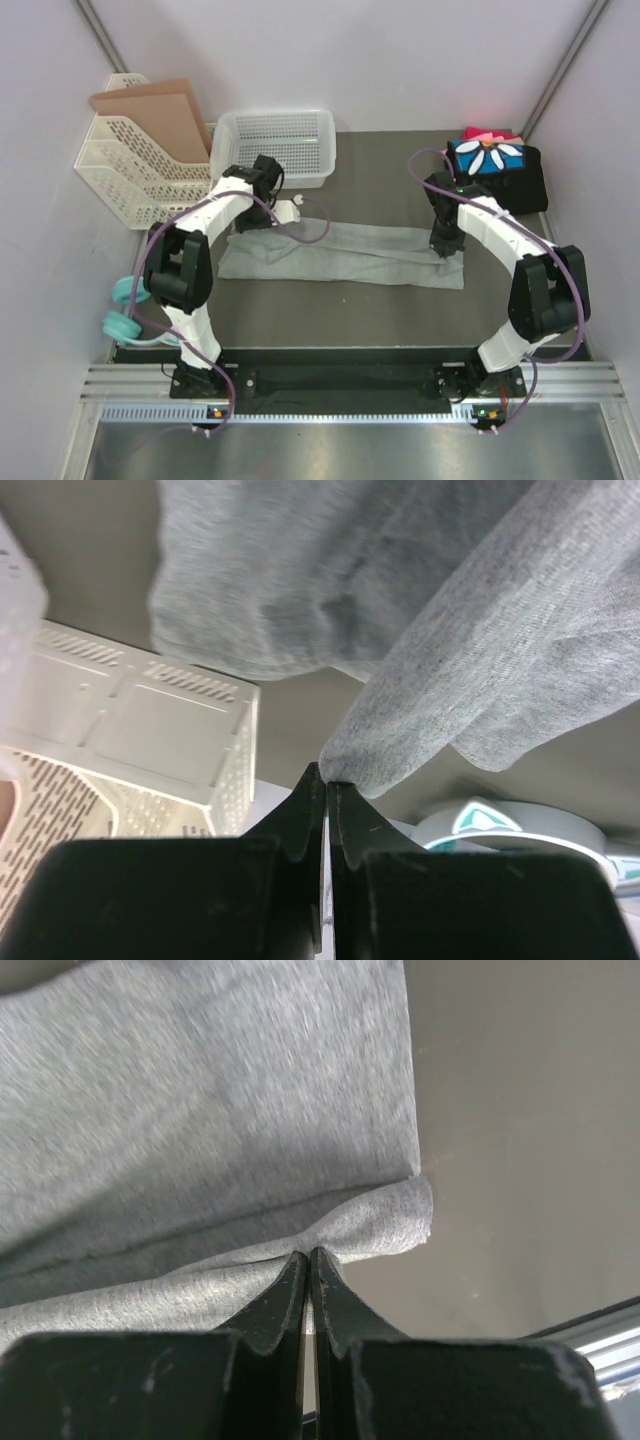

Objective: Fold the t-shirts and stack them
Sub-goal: Fold the other side of the tshirt into a rectangle, then grab the bottom of the folded rectangular tshirt with right arm

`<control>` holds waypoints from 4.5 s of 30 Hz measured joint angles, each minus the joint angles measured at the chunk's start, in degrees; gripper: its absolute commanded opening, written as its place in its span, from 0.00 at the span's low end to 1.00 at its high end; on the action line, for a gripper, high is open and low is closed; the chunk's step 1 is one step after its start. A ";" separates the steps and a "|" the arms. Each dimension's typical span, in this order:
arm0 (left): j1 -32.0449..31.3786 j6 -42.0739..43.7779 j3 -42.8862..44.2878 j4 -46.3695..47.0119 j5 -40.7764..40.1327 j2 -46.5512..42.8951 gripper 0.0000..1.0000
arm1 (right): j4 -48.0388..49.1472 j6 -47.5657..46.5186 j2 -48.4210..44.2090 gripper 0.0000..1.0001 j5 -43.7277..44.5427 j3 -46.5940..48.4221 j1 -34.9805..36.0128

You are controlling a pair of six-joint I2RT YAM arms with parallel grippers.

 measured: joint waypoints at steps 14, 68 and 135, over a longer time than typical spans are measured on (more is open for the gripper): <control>1.07 -1.57 2.75 7.10 -3.98 2.10 0.63 | -0.46 -1.77 9.66 0.56 5.05 7.69 -2.29; 4.68 -10.03 -26.71 18.71 0.92 -9.11 0.49 | 4.17 -2.82 19.08 0.46 6.27 13.44 -1.60; 4.61 -20.65 -8.33 13.09 6.64 -7.06 0.50 | 13.90 -4.33 13.27 0.00 -13.75 -0.70 -17.09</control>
